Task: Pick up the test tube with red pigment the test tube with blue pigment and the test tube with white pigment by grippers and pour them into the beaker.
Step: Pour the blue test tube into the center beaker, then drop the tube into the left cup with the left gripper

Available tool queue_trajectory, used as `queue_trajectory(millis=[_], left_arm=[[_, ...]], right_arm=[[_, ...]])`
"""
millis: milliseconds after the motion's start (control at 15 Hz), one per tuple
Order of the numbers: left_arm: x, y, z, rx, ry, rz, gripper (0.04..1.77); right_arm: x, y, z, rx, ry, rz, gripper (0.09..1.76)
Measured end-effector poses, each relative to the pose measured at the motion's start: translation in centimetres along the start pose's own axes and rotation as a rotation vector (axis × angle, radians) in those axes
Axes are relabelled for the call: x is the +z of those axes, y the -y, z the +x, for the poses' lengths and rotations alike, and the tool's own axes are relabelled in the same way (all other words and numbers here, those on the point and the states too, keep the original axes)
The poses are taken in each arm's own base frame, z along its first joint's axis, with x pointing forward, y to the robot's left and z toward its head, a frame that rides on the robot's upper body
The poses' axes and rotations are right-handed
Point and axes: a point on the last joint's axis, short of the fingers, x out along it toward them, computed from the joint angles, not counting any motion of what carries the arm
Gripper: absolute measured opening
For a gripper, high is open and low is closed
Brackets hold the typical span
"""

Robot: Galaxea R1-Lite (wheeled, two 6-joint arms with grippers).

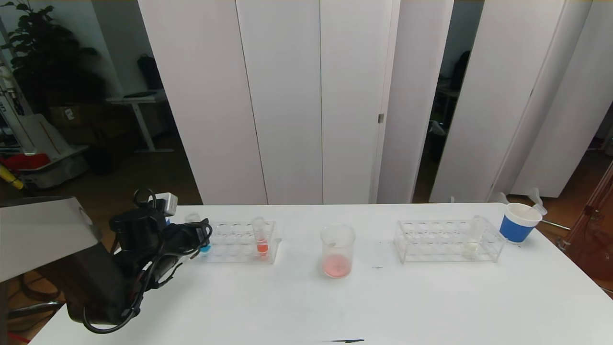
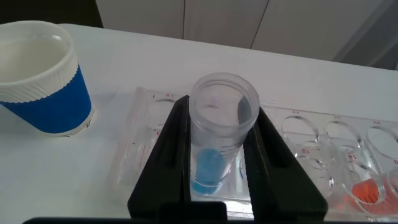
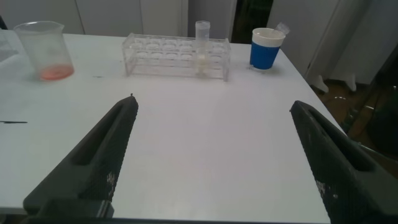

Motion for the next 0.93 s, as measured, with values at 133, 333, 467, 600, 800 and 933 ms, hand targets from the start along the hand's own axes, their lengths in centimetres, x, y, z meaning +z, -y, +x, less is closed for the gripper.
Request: queue_trajectory(millis=[133, 333, 467, 600, 800, 933], left_arm=[[0.7, 0.2, -0.4, -0.006, 0.019, 0.0, 0.58], [1.9, 0.5, -1.1, -0.014, 0.041, 0.002, 0.58], [2.7, 0.7, -1.7, -0.018, 0.039, 0.003, 0.58], [3.8, 1.0, -2.5, -0.025, 0.048, 0.005, 0.58], [5.9, 1.5, -4.0, -0.038, 0.066, 0.01, 0.58], [7.7, 2.1, -5.1, -0.053, 0.08, 0.014, 0.58]], right_arm=[[0.0, 0.0, 0.0, 0.0, 0.0, 0.0, 1.75], [0.0, 0.0, 0.0, 0.0, 0.0, 0.0, 1.75], [0.0, 0.0, 0.0, 0.0, 0.0, 0.0, 1.75], [0.0, 0.0, 0.0, 0.0, 0.0, 0.0, 1.75], [0.0, 0.0, 0.0, 0.0, 0.0, 0.0, 1.75], [0.0, 0.0, 0.0, 0.0, 0.0, 0.0, 1.75]])
